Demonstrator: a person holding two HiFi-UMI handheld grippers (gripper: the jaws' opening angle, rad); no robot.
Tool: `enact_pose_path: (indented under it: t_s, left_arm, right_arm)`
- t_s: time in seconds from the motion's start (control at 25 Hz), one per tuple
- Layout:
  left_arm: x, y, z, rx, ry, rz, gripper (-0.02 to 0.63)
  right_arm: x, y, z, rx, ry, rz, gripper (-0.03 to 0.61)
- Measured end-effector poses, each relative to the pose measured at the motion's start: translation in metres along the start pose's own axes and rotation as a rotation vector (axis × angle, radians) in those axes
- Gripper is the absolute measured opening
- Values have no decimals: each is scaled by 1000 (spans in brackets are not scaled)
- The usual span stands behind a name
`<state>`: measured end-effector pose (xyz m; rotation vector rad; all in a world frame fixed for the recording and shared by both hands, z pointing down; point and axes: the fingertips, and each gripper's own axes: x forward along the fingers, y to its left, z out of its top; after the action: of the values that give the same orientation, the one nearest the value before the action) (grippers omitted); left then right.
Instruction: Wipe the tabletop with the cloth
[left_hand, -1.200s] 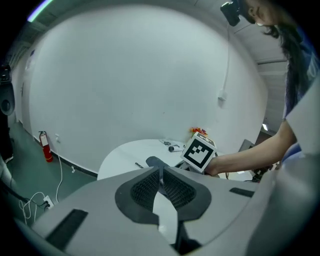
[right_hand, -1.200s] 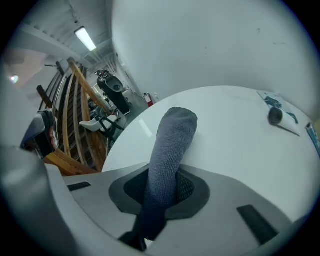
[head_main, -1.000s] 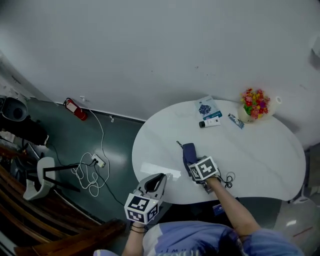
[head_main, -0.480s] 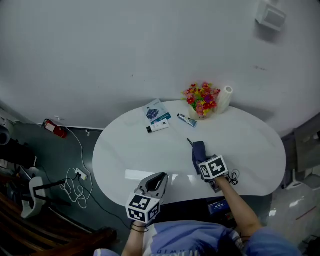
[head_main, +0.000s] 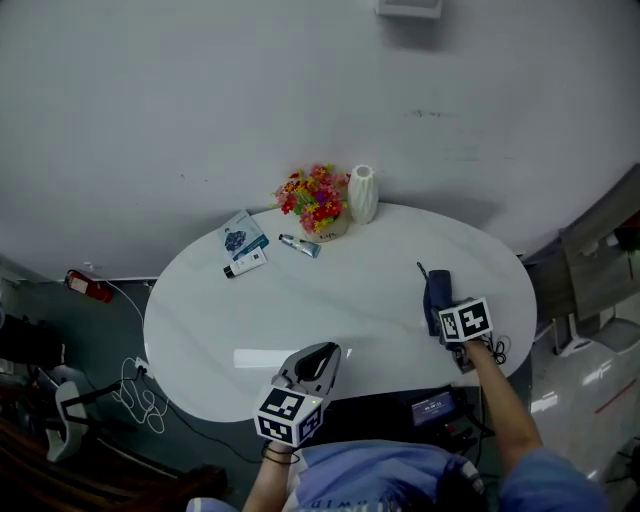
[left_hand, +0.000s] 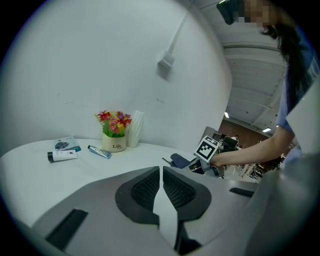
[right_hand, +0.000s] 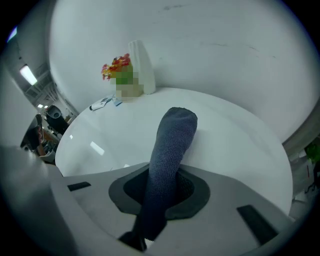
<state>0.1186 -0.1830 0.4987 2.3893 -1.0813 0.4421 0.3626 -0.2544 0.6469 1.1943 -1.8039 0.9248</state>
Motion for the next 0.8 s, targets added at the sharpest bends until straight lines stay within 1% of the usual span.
enact_pose_path:
  t_s: [0.2, 0.36, 0.48, 0.64, 0.8]
  left_arm:
    - [21, -29, 4, 29, 15, -32, 20]
    - [29, -42, 6, 56, 23, -45, 18]
    - [31, -46, 8, 61, 28, -42, 18]
    - [30, -47, 8, 58, 27, -29, 19]
    - [26, -44, 0, 39, 41, -10, 20]
  right_arm:
    - [-29, -83, -22, 77, -13, -94, 61]
    - [-50, -137, -35, 151, -40, -158, 61]
    - [-63, -174, -46, 211, -47, -211, 61]
    - [-77, -212, -60, 252, -34, -271, 61]
    - [-83, -233, -71, 285, -23, -303, 61]
